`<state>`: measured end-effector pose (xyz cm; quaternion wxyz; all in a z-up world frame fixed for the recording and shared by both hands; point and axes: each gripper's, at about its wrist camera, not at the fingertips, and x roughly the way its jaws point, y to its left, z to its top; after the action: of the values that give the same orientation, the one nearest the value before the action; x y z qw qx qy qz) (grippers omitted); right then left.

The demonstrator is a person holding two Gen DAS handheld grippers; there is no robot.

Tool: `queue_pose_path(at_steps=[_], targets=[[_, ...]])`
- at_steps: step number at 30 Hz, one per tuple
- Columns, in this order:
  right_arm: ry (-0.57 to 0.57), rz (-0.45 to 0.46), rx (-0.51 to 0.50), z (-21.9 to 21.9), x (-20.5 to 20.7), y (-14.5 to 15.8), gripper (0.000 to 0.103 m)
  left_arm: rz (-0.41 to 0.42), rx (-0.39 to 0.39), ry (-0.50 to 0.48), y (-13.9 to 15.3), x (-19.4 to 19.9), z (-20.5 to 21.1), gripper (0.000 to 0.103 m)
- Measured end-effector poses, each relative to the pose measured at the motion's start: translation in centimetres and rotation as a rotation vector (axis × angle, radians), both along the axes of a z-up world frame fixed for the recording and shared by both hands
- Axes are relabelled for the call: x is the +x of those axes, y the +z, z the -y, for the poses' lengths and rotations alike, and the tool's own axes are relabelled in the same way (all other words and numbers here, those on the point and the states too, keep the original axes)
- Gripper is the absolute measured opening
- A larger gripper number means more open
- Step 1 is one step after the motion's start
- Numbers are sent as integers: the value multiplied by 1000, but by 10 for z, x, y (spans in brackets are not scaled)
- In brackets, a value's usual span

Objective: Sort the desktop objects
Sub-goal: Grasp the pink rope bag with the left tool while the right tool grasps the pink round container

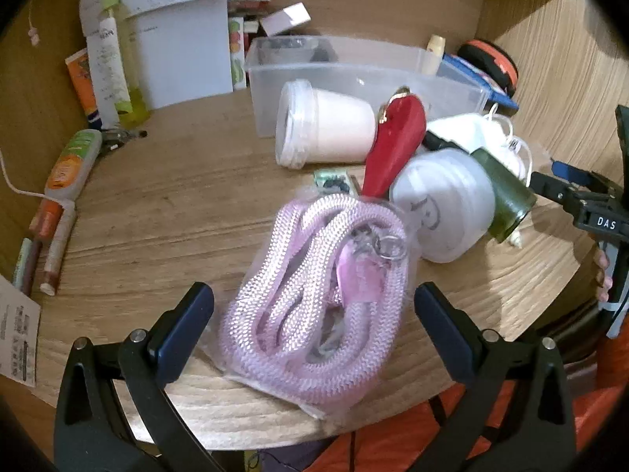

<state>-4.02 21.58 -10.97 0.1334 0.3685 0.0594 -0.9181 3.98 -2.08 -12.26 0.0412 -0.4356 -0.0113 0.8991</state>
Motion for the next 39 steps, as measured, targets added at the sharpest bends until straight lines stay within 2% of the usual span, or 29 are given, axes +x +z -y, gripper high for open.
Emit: queue_pose_path(at_steps=[9, 12, 15, 17, 19, 24, 30, 39], targets=[[77, 49, 41, 17, -27, -14, 101, 0, -27, 25, -7, -16, -3, 103], [102, 62, 53, 22, -34, -17, 96, -16, -47, 35, -8, -18, -4, 103], [126, 99, 40, 24, -41, -21, 89, -40, -48, 31, -7, -18, -5, 93], [132, 125, 29, 25, -45, -24, 83, -51, -48, 22, -5, -18, -6, 81], [145, 154, 20, 27, -47, -28, 77, -58, -49, 21, -5, -19, -6, 77], [167, 128, 44, 32, -43, -28, 60, -70, -53, 30, -4, -19, -3, 67], [142, 130, 26, 26, -44, -29, 60, -84, -69, 51, -3, -17, 1, 62], [69, 108, -21, -2, -42, -22, 60, -103, 4, 137, 6, -16, 31, 60]])
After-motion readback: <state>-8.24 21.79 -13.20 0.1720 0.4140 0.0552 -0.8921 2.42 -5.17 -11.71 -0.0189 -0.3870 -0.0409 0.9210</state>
